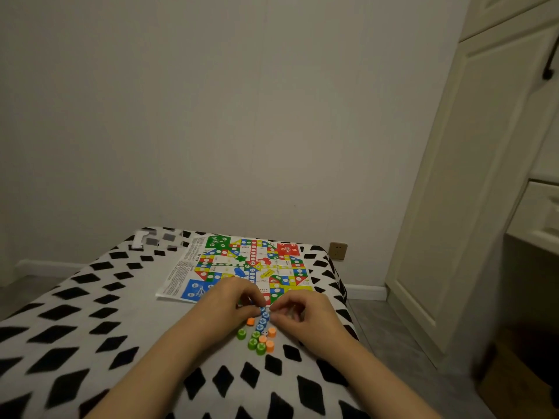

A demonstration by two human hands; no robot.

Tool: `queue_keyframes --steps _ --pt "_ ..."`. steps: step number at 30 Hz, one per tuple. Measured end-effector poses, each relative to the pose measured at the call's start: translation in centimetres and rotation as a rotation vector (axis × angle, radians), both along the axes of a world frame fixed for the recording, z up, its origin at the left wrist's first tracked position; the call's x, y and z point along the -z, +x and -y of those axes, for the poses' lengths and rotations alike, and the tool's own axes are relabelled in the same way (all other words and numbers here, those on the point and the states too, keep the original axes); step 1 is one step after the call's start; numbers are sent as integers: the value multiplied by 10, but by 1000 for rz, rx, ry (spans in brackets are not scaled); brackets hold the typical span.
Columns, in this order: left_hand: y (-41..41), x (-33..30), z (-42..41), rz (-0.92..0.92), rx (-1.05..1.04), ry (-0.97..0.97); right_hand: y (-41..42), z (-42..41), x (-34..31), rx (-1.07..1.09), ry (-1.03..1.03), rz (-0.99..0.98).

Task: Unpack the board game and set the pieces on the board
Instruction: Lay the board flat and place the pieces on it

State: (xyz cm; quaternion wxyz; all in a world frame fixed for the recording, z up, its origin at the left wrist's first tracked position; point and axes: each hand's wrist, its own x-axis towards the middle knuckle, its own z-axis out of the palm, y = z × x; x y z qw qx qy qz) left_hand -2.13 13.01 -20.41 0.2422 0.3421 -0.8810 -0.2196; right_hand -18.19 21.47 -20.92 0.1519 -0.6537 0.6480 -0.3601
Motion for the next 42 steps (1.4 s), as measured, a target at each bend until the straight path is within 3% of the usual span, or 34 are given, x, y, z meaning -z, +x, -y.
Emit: queue_keyframes --steps 14,22,34,42 --pt "10 6 9 -83 -41 -35 3 3 0 -20 37 -52" --pt "25 2 11 -113 -70 -51 15 6 -8 -2 -10 18" --pt "85 2 30 -173 -309 -60 64 50 -13 26 -77 48" --pt "88 11 39 -188 -370 -53 83 79 -19 27 23 7"
